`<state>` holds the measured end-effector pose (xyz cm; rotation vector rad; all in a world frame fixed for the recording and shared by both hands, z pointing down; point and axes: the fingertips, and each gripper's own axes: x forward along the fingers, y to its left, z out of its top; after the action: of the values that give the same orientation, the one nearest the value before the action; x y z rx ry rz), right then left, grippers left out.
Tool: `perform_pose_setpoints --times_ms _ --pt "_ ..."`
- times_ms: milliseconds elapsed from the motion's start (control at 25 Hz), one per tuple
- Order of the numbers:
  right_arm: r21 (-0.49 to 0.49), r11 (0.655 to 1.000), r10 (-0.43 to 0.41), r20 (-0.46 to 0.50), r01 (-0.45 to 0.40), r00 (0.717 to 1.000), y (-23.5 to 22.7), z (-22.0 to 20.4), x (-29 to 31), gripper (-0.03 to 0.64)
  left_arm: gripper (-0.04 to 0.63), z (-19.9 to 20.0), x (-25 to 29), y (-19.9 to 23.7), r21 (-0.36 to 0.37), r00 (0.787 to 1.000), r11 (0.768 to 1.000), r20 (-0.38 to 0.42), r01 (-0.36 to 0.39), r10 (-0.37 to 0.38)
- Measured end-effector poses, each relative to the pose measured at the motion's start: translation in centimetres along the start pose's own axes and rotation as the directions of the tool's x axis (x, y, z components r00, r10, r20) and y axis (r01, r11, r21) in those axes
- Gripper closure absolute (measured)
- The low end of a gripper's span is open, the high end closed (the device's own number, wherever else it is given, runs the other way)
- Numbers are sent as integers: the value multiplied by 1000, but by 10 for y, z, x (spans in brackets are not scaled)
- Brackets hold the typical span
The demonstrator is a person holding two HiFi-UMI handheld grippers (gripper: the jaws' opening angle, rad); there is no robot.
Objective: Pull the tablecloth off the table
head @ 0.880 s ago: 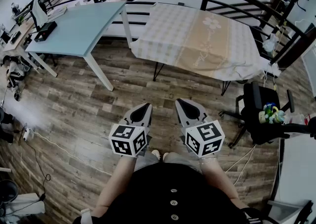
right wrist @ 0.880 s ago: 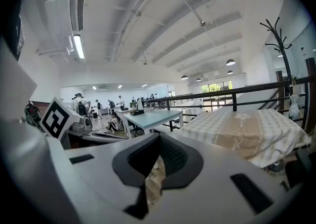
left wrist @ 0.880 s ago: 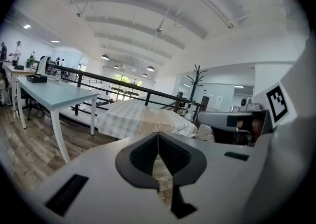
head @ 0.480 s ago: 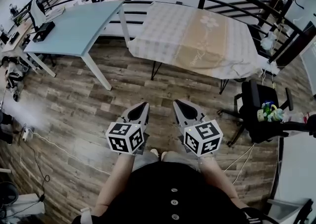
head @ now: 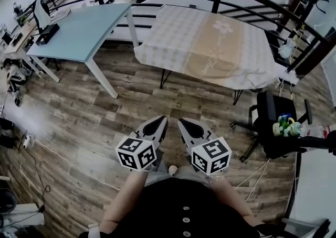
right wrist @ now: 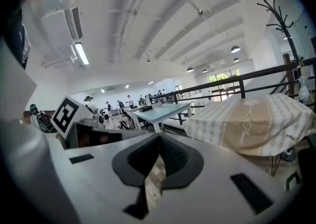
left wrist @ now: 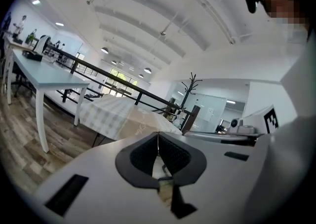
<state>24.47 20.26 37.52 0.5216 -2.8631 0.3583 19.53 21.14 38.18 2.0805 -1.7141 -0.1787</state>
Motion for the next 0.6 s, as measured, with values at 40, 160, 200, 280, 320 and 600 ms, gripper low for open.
perform_pose_setpoints --times_ms 40,160,200,280,320,600 --pt "-2 1000 0 -3 0 1000 -2 -1 0 591 580 0 3 0 -15 1000 1000 5 5 -5" --pt "14 1000 -11 -1 11 1000 -13 0 6 591 580 5 11 6 8 1000 1000 1 1 -1" --pt "21 1000 -18 1 18 1000 -17 2 9 591 580 7 13 10 16 1000 1000 -4 -2 2" --pt "29 999 -27 1 27 1000 -24 5 19 589 580 11 19 21 11 1000 1000 -9 -3 3" --pt "31 999 -28 0 28 1000 -26 6 26 590 580 14 23 27 4 1000 1000 -12 1 -1" --pt "56 997 -51 -24 52 998 -50 15 90 589 580 34 65 84 -11 998 1000 -53 27 -27"
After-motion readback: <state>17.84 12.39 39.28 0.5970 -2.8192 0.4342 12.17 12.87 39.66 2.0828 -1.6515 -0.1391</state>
